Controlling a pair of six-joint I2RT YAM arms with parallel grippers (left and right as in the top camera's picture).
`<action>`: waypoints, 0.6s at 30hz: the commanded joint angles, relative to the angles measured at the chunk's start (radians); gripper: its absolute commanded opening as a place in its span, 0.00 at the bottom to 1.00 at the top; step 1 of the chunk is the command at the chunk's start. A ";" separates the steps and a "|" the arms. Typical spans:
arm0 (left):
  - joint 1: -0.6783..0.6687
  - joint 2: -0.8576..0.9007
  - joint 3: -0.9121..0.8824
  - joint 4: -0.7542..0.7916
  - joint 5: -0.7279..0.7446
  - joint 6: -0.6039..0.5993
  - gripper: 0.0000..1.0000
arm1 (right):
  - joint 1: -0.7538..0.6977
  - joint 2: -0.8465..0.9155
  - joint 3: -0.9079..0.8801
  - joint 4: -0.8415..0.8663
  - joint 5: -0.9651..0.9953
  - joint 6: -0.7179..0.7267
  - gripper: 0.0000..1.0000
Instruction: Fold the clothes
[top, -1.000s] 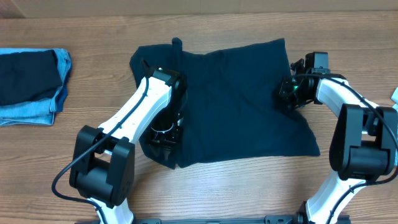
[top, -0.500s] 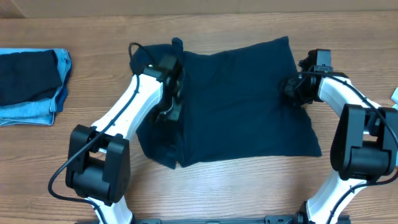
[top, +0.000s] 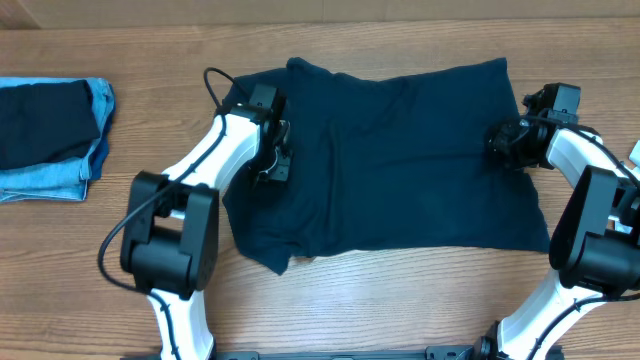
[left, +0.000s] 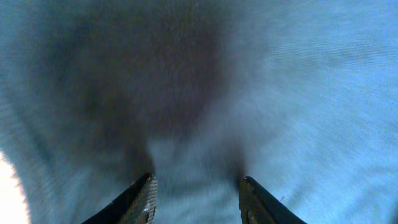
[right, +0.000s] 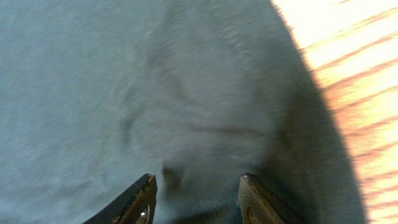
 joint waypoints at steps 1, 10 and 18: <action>0.003 0.044 0.008 0.031 0.018 -0.028 0.47 | 0.002 -0.016 0.035 -0.003 -0.082 -0.035 0.49; 0.062 0.050 0.008 0.051 -0.031 -0.060 0.45 | -0.003 -0.007 0.072 -0.040 -0.083 -0.023 0.51; 0.152 0.050 0.008 0.048 -0.032 -0.058 0.45 | -0.007 0.080 0.072 -0.040 -0.021 -0.013 0.51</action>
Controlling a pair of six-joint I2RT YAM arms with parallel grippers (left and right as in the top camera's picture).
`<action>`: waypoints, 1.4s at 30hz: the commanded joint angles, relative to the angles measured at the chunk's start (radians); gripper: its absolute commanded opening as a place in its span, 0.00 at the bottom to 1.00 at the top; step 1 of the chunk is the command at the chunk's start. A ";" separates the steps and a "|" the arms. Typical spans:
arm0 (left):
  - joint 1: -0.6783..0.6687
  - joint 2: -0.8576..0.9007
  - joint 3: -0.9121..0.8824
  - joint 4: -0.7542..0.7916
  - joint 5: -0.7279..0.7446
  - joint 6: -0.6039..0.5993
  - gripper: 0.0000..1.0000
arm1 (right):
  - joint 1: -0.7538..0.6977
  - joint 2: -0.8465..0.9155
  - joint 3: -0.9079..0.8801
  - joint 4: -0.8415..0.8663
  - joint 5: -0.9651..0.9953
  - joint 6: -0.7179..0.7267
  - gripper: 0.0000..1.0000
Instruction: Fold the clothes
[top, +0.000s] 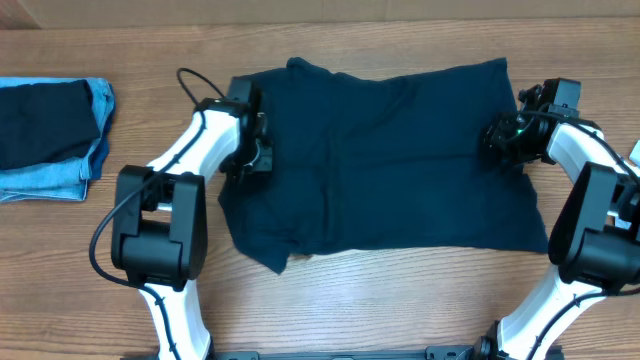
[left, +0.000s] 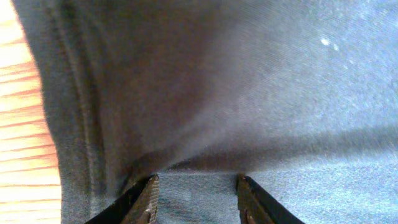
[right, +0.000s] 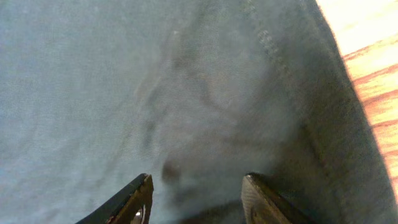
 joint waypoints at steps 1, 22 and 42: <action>0.044 0.029 0.003 -0.009 -0.038 0.000 0.44 | -0.009 0.045 0.020 0.003 0.070 0.007 0.50; 0.065 -0.005 0.230 -0.149 0.107 0.033 0.40 | -0.086 -0.083 0.259 -0.205 -0.020 -0.032 0.61; -0.027 0.154 0.358 0.224 0.156 0.047 0.45 | 0.140 0.065 0.301 -0.089 -0.089 0.057 0.49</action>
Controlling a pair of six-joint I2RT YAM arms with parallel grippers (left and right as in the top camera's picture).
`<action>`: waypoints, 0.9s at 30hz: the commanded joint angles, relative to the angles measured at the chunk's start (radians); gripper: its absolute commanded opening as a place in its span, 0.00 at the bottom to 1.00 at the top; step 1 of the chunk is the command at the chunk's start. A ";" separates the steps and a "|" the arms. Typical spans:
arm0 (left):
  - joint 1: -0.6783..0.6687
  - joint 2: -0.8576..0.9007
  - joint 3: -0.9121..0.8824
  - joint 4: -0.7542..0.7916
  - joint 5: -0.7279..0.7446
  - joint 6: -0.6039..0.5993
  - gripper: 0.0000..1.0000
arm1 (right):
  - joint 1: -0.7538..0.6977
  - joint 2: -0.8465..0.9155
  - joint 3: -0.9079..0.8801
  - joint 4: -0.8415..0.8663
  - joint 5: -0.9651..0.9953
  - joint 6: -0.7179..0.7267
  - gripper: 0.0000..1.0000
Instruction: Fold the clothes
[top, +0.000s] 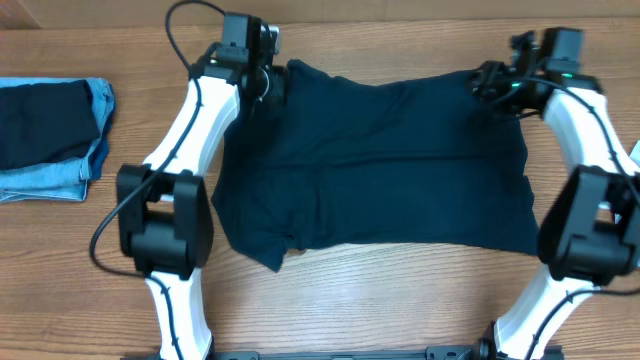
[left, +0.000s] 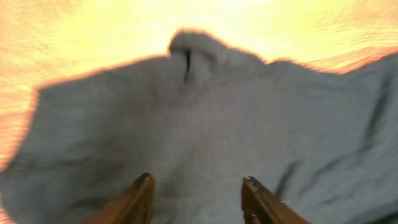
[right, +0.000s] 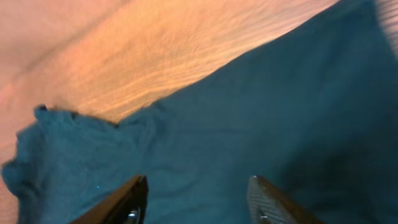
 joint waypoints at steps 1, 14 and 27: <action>-0.008 0.094 0.013 0.011 0.046 -0.021 0.44 | 0.040 0.065 0.007 0.029 0.084 0.029 0.45; -0.014 0.171 0.012 0.073 0.038 -0.024 0.45 | 0.063 0.230 0.007 0.103 0.100 0.075 0.36; 0.024 0.256 0.013 0.301 -0.030 -0.124 0.43 | 0.030 0.272 0.007 0.288 0.260 0.075 0.36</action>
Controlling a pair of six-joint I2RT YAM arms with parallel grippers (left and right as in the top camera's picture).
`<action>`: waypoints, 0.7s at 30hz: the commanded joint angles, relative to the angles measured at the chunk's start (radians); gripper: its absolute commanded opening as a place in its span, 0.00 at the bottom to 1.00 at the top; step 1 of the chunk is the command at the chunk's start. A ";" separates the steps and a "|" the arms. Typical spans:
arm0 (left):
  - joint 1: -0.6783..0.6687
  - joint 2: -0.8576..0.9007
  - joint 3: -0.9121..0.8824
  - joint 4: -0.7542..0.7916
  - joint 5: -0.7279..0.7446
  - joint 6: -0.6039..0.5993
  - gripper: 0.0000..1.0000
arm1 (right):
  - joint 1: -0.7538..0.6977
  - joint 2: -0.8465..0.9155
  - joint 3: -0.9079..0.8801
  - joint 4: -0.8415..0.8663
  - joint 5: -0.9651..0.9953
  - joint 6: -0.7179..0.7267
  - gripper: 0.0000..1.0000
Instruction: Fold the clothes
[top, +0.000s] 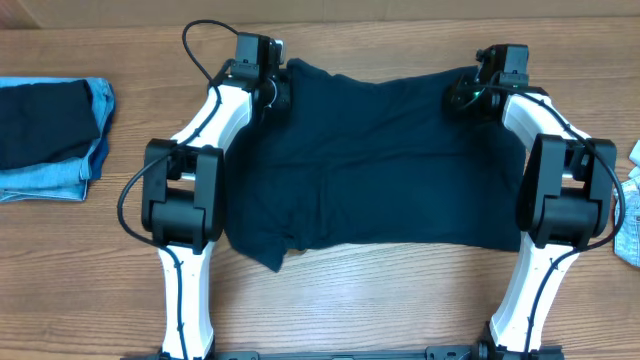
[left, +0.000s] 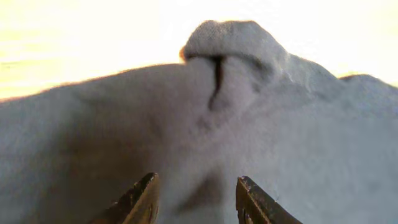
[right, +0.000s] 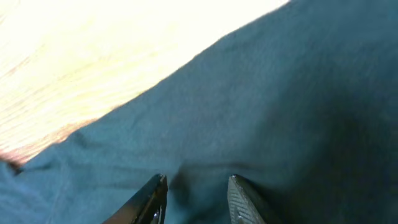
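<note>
A dark navy shirt (top: 380, 160) lies spread on the wooden table (top: 400, 290), with its near left corner rumpled. My left gripper (top: 273, 92) rests on the shirt's far left corner. In the left wrist view the gripper (left: 196, 186) is open, with cloth under both fingers and a folded bump of fabric (left: 227, 46) just ahead. My right gripper (top: 466, 96) sits on the far edge near the right corner. The right wrist view shows it (right: 198, 183) open, the jaws fairly close, with a small crease of cloth between them.
A pile of folded clothes (top: 50, 130), dark cloth on blue denim, lies at the table's left edge. A pale object (top: 632, 165) shows at the right edge. Both arms reach from the near side along the shirt's two sides.
Both grippers have come down closer onto the shirt's far edge. The right one has shifted left from the corner and its jaws stand closer together. The shirt lies as before.
Both grippers first lay open on the shirt's side edges, halfway up. Soon after, the left one was at the left hem. Later both were over the far corners, still open. Now they rest open on the far edge.
</note>
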 joint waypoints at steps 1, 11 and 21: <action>0.026 0.061 0.013 0.038 -0.014 -0.077 0.42 | -0.039 0.046 0.005 0.025 0.085 0.002 0.36; 0.135 0.088 0.030 0.220 -0.003 -0.146 0.37 | -0.093 0.046 0.006 0.037 0.034 -0.007 0.37; 0.191 0.081 0.188 0.193 0.086 -0.151 0.43 | -0.134 0.041 0.088 0.021 -0.161 -0.108 0.75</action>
